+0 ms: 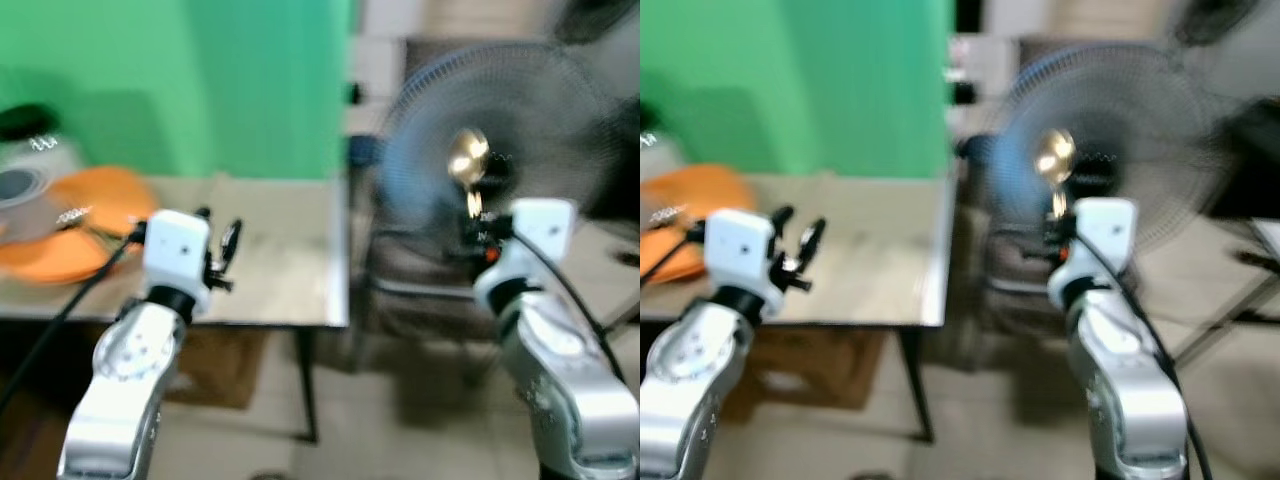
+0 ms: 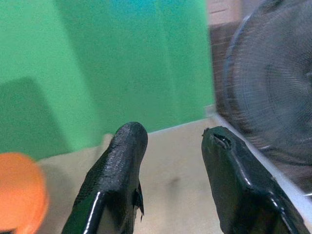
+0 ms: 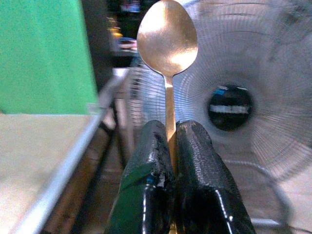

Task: Setting the table

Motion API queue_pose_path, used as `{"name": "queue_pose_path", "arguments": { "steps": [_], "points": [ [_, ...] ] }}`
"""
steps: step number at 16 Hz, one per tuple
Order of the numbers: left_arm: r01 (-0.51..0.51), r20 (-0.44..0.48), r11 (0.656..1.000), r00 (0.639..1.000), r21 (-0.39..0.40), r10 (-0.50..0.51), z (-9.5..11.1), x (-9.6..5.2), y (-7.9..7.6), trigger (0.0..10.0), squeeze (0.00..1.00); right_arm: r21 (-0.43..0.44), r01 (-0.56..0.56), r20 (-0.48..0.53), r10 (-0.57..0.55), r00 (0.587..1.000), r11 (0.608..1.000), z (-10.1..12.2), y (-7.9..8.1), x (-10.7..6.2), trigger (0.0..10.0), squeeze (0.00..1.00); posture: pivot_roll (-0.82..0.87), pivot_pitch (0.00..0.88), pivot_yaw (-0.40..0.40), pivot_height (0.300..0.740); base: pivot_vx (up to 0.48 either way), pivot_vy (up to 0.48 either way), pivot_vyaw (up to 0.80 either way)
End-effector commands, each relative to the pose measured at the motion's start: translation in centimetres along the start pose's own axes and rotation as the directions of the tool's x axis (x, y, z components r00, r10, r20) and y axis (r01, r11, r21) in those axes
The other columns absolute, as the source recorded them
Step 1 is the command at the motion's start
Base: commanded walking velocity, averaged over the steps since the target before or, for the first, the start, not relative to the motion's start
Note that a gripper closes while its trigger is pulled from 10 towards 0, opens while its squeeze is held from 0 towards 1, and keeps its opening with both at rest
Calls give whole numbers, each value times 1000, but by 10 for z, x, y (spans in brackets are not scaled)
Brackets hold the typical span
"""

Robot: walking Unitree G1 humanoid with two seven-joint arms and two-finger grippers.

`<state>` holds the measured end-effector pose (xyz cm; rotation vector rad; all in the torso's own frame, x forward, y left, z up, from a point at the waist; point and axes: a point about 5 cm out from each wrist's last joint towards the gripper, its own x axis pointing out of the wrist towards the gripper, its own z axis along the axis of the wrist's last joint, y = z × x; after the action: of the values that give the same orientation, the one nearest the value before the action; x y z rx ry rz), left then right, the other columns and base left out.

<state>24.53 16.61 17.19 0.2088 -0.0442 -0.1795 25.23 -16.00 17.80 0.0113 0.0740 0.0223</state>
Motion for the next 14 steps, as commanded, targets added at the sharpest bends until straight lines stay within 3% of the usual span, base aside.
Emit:
{"name": "queue_pose_path", "arguments": {
  "steps": [1, 3, 6, 14],
  "points": [
    [2, 1, 1000, 1000, -2, -2, 0, 1, -2, 10000, 0, -19, 20, 10, -20, 1000, 1000, 4, -5, -1, 10000, 0, -36, 0, 16, 740, 0, 0, -800],
    [-4, 1, 1000, 1000, -7, 4, -1, 1, -2, 10000, 0, -31, 19, 0, -19, 1000, 999, 3, -6, -1, 10000, 0, -38, 0, 16, 740, 0, 0, -800],
    [3, -6, 999, 1000, -40, -3, -2, 0, -3, 10000, 0, -80, 23, -25, -25, 999, 997, 0, -7, -1, 10000, 0, -45, 0, 15, 740, 0, 0, 0],
    [-25, -10, 998, 1000, -55, 24, -3, 0, 0, 10000, 0, -68, 31, -46, -35, 998, 997, -4, -8, -3, 10000, 0, -48, 0, 19, 740, 0, 0, -800]
  ]
}}
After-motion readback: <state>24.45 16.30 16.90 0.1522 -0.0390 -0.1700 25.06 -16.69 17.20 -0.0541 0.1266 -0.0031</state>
